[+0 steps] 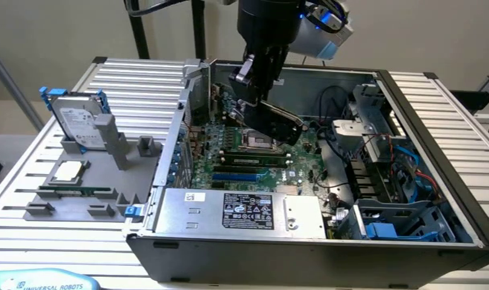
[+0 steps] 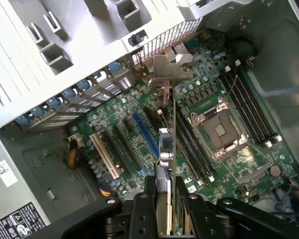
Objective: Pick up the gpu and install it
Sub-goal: 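Insert the gpu into the slot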
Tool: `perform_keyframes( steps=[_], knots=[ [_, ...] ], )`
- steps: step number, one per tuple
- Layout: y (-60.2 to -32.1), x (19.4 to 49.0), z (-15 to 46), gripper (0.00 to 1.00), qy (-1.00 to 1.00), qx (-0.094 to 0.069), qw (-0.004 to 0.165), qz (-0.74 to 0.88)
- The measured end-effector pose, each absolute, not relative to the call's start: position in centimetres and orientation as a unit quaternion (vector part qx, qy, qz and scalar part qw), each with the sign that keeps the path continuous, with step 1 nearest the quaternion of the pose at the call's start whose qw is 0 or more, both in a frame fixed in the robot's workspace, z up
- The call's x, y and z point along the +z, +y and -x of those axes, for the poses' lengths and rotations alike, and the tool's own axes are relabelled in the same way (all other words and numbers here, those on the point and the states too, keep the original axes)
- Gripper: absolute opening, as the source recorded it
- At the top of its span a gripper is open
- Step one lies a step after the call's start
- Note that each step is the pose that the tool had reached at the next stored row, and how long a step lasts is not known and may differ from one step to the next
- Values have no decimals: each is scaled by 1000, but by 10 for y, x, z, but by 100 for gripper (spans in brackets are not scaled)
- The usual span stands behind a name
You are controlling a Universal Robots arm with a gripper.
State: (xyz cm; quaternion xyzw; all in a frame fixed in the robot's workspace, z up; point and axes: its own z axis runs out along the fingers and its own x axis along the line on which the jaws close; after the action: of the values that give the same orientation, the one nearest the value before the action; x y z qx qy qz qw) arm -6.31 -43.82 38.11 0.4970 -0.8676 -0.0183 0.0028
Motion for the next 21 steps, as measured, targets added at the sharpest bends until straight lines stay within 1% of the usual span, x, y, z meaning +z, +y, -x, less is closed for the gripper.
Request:
perform_keyframes(
  steps=[21],
  knots=[
    [-438, 366, 63, 27, -757, -17, 6, -653]
  ],
)
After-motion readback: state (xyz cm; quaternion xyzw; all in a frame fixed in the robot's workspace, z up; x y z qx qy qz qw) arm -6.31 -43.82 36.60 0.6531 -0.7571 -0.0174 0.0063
